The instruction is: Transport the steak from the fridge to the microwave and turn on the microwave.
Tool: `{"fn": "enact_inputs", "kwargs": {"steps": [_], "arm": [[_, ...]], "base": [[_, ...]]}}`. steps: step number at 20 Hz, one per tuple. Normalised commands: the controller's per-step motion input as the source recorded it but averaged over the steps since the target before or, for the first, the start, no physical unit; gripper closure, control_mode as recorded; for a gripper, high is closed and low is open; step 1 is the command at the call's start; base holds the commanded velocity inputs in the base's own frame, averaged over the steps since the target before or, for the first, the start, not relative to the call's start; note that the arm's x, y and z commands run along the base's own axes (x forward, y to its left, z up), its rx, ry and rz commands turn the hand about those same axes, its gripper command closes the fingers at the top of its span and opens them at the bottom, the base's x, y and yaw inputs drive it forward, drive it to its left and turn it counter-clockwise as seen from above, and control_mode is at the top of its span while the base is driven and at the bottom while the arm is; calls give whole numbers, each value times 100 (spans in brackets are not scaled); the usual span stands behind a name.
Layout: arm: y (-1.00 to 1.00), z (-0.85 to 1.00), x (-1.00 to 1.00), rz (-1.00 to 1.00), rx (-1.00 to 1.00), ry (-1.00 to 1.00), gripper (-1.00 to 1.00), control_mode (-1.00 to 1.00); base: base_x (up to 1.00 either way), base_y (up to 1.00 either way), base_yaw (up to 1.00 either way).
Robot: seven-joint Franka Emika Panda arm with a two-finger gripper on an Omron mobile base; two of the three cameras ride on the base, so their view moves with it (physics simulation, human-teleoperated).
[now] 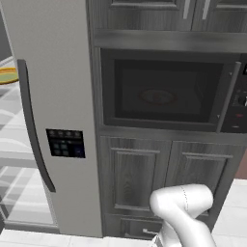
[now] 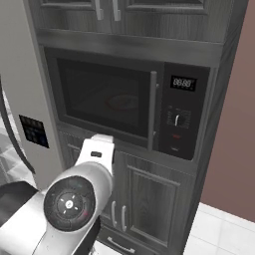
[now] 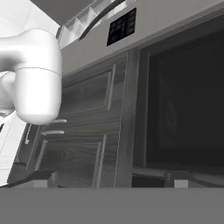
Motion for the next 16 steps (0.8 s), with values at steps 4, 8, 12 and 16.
{"fn": "enact_inputs", "kwargs": {"steps": [4,8,12,16], "arm": [[-2,-35,44,0,0,0,100,-100],[-36,-24,17,0,0,-2,100,-100],[-35,-17,0,0,0,-8,100,-100],[-18,-15,4,0,0,-7,100,-100]], "base": [[0,0,0],[0,0,0],[0,0,0],[0,0,0]]}}
